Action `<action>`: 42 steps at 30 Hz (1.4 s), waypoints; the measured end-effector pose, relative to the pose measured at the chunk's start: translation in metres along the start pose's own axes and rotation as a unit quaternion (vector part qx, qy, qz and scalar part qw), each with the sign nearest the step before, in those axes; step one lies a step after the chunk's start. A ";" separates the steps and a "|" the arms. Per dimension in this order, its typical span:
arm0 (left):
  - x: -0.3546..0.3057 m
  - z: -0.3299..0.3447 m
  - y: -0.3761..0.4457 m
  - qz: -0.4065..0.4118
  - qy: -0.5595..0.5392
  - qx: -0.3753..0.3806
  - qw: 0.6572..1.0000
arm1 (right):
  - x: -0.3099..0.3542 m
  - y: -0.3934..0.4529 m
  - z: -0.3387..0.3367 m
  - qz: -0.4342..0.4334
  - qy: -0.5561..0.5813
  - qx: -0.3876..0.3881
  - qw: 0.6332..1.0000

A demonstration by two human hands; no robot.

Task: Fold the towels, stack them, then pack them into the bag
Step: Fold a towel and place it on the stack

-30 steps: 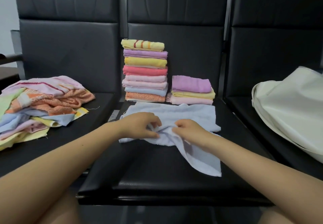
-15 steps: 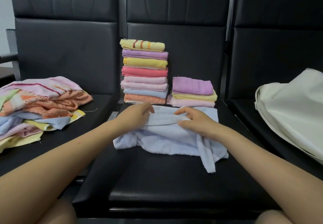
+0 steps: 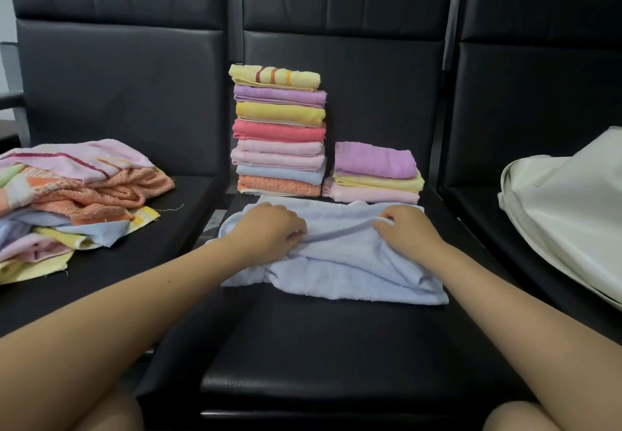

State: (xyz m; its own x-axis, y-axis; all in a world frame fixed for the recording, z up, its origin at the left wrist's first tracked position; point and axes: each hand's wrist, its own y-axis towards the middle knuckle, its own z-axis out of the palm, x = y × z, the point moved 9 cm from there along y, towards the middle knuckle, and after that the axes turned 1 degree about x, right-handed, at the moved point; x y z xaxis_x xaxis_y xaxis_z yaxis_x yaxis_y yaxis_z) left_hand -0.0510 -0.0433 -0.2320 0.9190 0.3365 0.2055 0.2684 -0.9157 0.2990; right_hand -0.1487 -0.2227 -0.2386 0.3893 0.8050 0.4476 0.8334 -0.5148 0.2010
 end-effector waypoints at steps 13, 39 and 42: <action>0.025 0.018 -0.027 -0.081 -0.208 0.084 0.971 | 0.003 -0.025 0.018 -0.036 -0.016 0.101 0.994; 0.069 -0.015 -0.054 -0.342 -0.435 -0.049 0.831 | -0.004 -0.037 -0.044 0.006 0.096 -0.062 0.993; 0.074 0.000 -0.045 -0.338 -0.350 -0.029 0.873 | -0.008 -0.027 -0.004 0.028 -0.032 0.055 0.998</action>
State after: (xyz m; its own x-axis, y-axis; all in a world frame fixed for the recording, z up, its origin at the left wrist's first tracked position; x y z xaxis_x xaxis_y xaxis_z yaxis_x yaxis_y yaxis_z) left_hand 0.0048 0.0228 -0.2299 0.5132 0.5610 -0.6495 0.8213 -0.5408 0.1819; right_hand -0.1763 -0.2165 -0.2440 0.4573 0.7949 0.3987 0.8463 -0.5268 0.0795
